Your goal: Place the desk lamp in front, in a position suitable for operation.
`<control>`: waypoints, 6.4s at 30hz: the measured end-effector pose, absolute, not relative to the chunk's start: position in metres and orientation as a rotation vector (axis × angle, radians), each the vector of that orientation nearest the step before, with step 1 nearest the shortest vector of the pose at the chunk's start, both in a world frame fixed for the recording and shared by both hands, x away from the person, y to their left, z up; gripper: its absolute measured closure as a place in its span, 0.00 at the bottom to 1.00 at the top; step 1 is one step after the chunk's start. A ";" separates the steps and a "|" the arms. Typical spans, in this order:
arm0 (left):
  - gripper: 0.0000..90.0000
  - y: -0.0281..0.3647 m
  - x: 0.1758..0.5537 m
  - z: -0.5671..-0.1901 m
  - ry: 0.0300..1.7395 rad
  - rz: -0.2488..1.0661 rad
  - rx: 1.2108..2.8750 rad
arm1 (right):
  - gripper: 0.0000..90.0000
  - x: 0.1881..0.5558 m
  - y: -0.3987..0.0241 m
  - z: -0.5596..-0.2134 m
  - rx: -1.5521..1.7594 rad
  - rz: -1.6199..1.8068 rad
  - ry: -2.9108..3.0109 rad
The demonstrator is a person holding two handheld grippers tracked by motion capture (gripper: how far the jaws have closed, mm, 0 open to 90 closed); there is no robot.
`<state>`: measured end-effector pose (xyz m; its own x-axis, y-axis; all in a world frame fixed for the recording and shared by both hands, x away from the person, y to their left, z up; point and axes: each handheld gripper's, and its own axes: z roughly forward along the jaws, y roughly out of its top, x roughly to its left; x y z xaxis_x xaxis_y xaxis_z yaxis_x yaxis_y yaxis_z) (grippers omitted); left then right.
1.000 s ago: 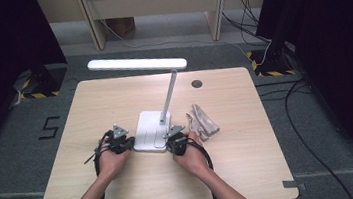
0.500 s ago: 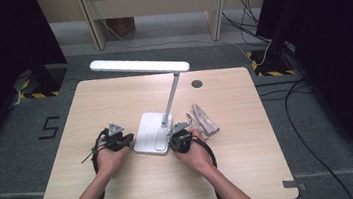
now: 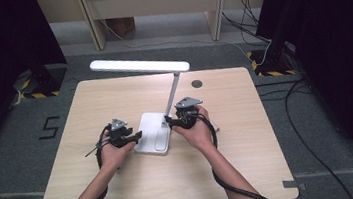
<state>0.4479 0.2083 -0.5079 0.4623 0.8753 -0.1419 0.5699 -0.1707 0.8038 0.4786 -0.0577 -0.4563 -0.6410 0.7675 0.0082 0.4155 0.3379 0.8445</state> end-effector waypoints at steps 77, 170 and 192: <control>0.50 0.177 0.377 -0.510 1.048 0.270 1.960 | 0.44 0.409 -0.111 -0.444 0.942 1.189 2.267; 0.42 0.161 0.349 -0.463 0.711 0.344 1.960 | 0.91 0.336 -0.114 -0.450 0.663 0.870 2.590; 0.42 0.162 0.376 -0.428 0.632 0.387 1.961 | 0.91 0.357 -0.074 -0.443 0.515 0.908 2.643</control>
<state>0.3759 0.1620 -0.4276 0.8123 0.5833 -0.0012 0.2638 -0.3656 0.8926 0.3572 -0.0740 -0.4431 -0.8913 0.4237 -0.1616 0.2349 0.7360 0.6349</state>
